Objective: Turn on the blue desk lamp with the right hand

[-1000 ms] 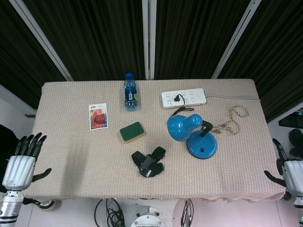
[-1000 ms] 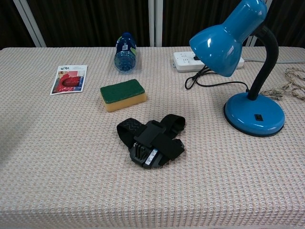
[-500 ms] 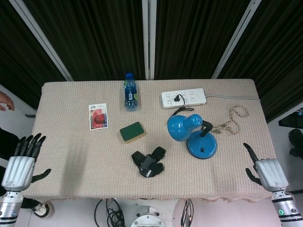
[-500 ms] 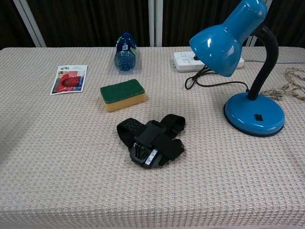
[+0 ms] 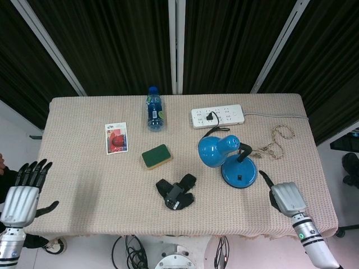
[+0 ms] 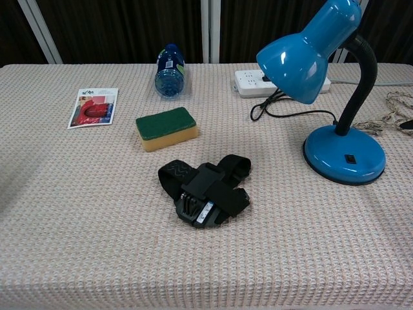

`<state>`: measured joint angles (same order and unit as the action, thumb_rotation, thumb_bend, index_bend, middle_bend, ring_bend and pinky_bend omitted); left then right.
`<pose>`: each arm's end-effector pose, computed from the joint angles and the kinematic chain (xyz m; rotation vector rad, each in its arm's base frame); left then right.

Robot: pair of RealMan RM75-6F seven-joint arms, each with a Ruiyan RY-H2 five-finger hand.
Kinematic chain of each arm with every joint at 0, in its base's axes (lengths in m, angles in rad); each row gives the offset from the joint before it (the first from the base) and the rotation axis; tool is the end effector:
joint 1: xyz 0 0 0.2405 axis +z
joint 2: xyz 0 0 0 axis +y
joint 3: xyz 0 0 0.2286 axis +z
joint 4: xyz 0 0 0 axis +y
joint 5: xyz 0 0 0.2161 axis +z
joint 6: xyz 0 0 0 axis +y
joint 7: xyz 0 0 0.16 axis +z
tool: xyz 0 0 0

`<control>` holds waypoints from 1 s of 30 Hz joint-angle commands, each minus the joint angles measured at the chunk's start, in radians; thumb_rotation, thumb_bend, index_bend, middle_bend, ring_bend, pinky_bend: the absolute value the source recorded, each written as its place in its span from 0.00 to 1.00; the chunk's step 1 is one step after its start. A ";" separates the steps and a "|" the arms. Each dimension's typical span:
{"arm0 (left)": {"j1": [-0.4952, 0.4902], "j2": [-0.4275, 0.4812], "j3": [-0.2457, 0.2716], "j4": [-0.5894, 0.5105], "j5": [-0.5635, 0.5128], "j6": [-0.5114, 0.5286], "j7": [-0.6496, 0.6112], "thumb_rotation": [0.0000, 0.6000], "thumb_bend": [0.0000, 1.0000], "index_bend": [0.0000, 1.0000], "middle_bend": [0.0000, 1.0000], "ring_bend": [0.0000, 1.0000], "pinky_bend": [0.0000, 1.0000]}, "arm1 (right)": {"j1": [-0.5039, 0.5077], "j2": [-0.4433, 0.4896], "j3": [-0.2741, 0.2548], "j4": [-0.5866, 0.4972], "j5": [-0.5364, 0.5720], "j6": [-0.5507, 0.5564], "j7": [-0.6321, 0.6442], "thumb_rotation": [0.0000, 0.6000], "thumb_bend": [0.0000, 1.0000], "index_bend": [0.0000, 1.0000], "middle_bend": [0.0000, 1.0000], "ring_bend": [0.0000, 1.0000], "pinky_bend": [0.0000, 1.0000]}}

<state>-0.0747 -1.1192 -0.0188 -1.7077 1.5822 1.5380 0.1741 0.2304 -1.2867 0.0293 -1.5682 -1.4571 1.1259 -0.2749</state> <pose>-0.2581 0.1838 0.1320 -1.4610 -0.7964 -0.8994 -0.2715 -0.2196 0.0400 1.7541 -0.9504 0.6540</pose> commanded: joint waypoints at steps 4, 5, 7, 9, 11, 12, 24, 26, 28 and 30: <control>0.001 0.002 -0.002 0.006 -0.005 0.001 -0.011 1.00 0.04 0.00 0.00 0.00 0.00 | 0.043 -0.038 0.006 -0.007 0.031 -0.049 -0.050 1.00 0.92 0.00 1.00 0.99 0.90; 0.001 0.002 -0.003 0.007 -0.006 0.001 -0.013 1.00 0.04 0.00 0.00 0.00 0.00 | 0.048 -0.043 0.005 -0.010 0.040 -0.058 -0.060 1.00 0.92 0.00 1.00 0.99 0.90; 0.002 0.003 -0.003 0.010 -0.008 0.001 -0.016 1.00 0.04 0.00 0.00 0.00 0.00 | 0.055 -0.050 0.002 -0.014 0.054 -0.070 -0.075 1.00 0.92 0.00 1.00 0.99 0.90; 0.002 0.003 -0.003 0.013 -0.009 0.000 -0.020 1.00 0.04 0.00 0.00 0.00 0.00 | 0.060 -0.058 -0.003 -0.013 0.070 -0.083 -0.088 1.00 0.91 0.00 1.00 0.99 0.90; 0.003 0.003 -0.003 0.016 -0.010 0.001 -0.024 1.00 0.04 0.00 0.00 0.00 0.00 | 0.064 -0.062 -0.008 -0.015 0.082 -0.095 -0.089 1.00 0.89 0.00 1.00 0.99 0.90; 0.003 0.004 -0.003 0.018 -0.010 0.001 -0.026 1.00 0.04 0.00 0.00 0.00 0.00 | 0.067 -0.063 -0.011 -0.016 0.090 -0.102 -0.088 1.00 0.89 0.00 1.00 0.99 0.90; 0.009 0.003 0.002 0.031 -0.005 0.008 -0.052 1.00 0.04 0.00 0.00 0.00 0.00 | 0.085 -0.074 -0.028 -0.025 0.115 -0.107 -0.111 1.00 0.89 0.00 1.00 0.99 0.90; 0.010 0.003 0.002 0.033 -0.005 0.009 -0.055 1.00 0.04 0.00 0.00 0.00 0.00 | 0.088 -0.077 -0.032 -0.024 0.122 -0.113 -0.114 1.00 0.89 0.00 1.00 0.99 0.90; 0.009 0.003 0.002 0.034 -0.004 0.009 -0.058 1.00 0.04 0.00 0.00 0.00 0.00 | 0.092 -0.080 -0.034 -0.021 0.132 -0.121 -0.115 1.00 0.89 0.00 1.00 0.99 0.90; 0.009 0.002 0.003 0.036 -0.004 0.006 -0.059 1.00 0.04 0.00 0.00 0.00 0.00 | 0.096 -0.083 -0.036 -0.018 0.140 -0.126 -0.119 1.00 0.89 0.00 1.00 0.99 0.90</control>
<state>-0.0658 -1.1168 -0.0158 -1.6720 1.5783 1.5442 0.1147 0.3248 -1.3688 -0.0060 -1.5872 -1.3183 1.0010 -0.3929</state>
